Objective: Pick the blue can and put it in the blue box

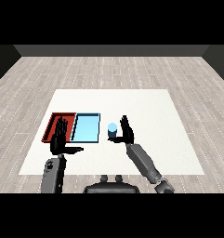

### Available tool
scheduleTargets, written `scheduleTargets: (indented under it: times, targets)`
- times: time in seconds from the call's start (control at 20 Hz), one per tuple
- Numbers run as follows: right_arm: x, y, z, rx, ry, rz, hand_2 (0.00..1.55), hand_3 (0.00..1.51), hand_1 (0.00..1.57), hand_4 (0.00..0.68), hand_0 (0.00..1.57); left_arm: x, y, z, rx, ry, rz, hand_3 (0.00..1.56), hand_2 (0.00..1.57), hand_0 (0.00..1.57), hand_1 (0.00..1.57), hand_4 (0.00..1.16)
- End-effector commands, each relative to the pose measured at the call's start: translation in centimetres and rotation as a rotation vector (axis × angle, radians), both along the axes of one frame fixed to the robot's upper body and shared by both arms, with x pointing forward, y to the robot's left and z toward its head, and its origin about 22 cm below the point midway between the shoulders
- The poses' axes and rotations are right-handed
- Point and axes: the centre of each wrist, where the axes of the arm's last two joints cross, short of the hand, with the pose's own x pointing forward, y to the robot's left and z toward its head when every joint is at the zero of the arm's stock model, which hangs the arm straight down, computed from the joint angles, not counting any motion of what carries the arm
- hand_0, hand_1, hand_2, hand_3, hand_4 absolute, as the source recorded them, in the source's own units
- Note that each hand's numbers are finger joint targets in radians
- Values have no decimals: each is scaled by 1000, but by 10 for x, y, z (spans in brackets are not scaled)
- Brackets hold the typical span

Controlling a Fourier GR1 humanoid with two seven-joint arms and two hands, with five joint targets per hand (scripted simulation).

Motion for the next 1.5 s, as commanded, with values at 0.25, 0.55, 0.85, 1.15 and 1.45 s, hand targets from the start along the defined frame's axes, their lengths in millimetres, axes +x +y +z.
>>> scheduleTargets:
  times: [0.25,0.55,0.85,1.15,1.45]
  targets:
    - [9,9,-14,16,25,2,0,0,0,0,0,18,6,18,-4,10,2,0,0,0,0,0]
    - [7,15,-31,31,35,25,0,0,0,0,0,6,0,-1,-30,1,-18,0,0,0,0,0]
    - [12,22,-25,4,74,32,0,0,0,0,0,7,5,1,-55,3,-1,0,0,0,0,0]
    - [25,40,-8,9,91,77,0,0,0,0,0,14,2,0,-15,3,6,0,0,0,0,0]
    - [36,33,-6,-111,145,-188,1509,1481,1494,600,1494,2,-2,1,-11,3,12,0,0,0,0,0]
